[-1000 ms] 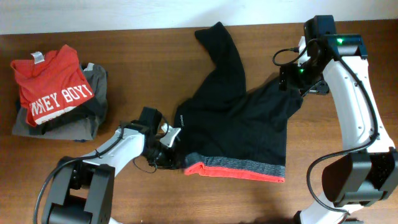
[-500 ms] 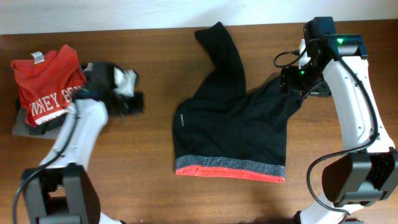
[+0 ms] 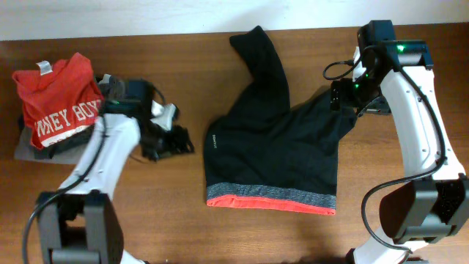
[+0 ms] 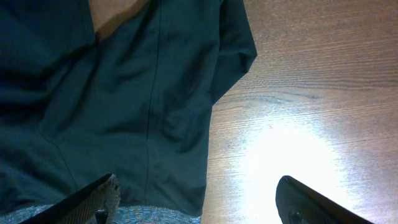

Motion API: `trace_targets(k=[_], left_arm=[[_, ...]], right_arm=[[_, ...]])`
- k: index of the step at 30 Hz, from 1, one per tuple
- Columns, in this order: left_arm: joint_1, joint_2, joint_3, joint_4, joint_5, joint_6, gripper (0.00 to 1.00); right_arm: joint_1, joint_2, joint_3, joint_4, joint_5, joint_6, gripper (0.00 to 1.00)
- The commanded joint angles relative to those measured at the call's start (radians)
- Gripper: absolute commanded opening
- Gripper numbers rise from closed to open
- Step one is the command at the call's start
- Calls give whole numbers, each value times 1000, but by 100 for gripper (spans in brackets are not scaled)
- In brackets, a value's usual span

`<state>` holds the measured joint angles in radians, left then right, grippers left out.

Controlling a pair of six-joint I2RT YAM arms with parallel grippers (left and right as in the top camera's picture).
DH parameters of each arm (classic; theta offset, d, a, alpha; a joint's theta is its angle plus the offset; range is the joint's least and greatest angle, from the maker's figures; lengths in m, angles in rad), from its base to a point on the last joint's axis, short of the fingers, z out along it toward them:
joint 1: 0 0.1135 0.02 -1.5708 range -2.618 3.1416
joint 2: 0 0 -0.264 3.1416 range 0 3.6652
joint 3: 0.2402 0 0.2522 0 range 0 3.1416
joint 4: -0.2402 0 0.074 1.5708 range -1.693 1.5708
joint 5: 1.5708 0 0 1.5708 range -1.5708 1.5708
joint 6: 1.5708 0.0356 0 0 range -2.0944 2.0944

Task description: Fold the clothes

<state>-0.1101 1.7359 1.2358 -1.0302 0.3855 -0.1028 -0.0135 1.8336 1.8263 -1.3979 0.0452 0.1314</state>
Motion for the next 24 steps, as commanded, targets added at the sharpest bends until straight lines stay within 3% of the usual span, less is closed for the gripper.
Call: trace_targets(k=[1, 11, 16, 19, 24], left_arm=[[-61, 15, -129, 40, 29, -10, 69], [-129, 15, -412, 368, 275, -10, 69], [-143, 15, -467, 425, 333, -16, 68], [-145, 15, -472, 425, 332, -16, 60], [-145, 15, -472, 428, 310, -16, 30]], right_arm=[[-8, -21, 21, 2, 19, 5, 85], [-8, -21, 21, 2, 19, 5, 85], [-8, -21, 21, 2, 19, 5, 85], [-8, -21, 21, 2, 19, 5, 85], [-8, -21, 21, 2, 19, 5, 85]])
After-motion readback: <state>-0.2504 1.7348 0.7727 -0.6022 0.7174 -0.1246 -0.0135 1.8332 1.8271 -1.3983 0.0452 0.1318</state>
